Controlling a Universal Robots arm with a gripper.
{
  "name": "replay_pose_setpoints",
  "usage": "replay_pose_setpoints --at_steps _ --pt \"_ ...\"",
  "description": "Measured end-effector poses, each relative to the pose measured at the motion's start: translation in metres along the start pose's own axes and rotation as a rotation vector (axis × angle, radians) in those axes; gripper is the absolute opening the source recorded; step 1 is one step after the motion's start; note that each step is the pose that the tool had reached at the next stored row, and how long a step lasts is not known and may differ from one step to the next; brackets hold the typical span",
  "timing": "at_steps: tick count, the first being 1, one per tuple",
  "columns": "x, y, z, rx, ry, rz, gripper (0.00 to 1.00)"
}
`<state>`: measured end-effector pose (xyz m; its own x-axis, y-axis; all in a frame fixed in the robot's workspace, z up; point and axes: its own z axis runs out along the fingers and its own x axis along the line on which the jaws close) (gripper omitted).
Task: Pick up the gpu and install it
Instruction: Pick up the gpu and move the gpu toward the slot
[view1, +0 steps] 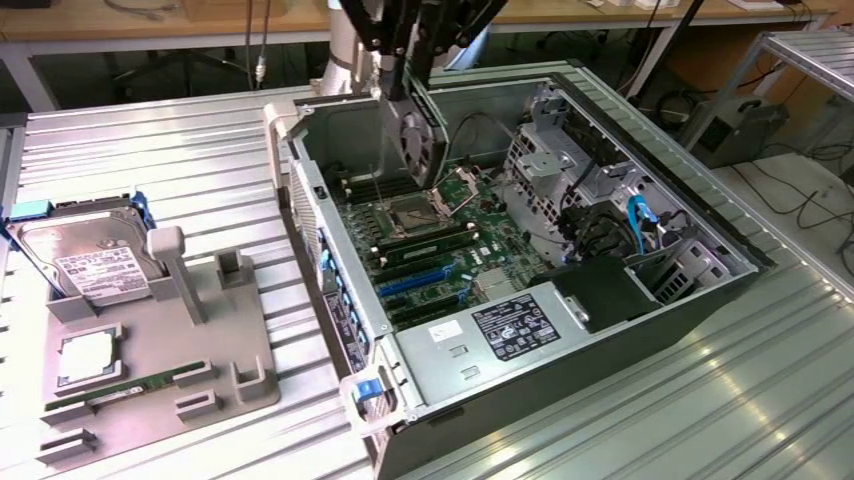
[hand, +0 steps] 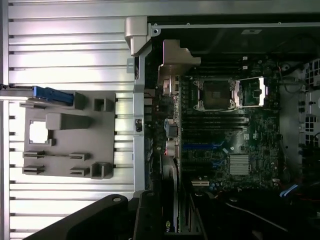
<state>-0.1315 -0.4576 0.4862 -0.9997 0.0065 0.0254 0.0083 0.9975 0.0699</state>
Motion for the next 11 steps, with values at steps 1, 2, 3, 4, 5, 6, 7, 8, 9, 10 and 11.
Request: replay_pose_setpoints --at_steps 1,2,3,4,5,6,7,8,9,10,11 --pt "-0.004 0.0000 0.0015 0.0021 0.0000 0.000 0.26" --pt "-0.009 0.0001 0.0032 0.0051 0.0001 -0.001 0.26" --pt "-0.013 0.0002 0.0050 0.0077 0.0001 -0.001 0.26" --pt "-0.019 0.0003 0.0073 0.0110 0.0001 -0.002 0.26" --pt "-0.024 0.0004 0.0088 0.0131 0.0002 -0.003 0.26" --pt "-0.028 0.0003 0.0111 0.0138 0.0003 -0.003 0.26" --pt "-0.030 0.0002 0.0127 0.0137 0.0002 -0.004 0.26" --pt "-0.032 0.0001 0.0144 0.0138 0.0002 -0.004 0.26" --pt "-0.034 0.0000 0.0165 0.0137 0.0002 -0.004 0.26" --pt "-0.035 -0.0002 0.0184 0.0137 0.0002 -0.004 0.26" --pt "-0.037 -0.0003 0.0204 0.0137 0.0002 -0.004 0.26"
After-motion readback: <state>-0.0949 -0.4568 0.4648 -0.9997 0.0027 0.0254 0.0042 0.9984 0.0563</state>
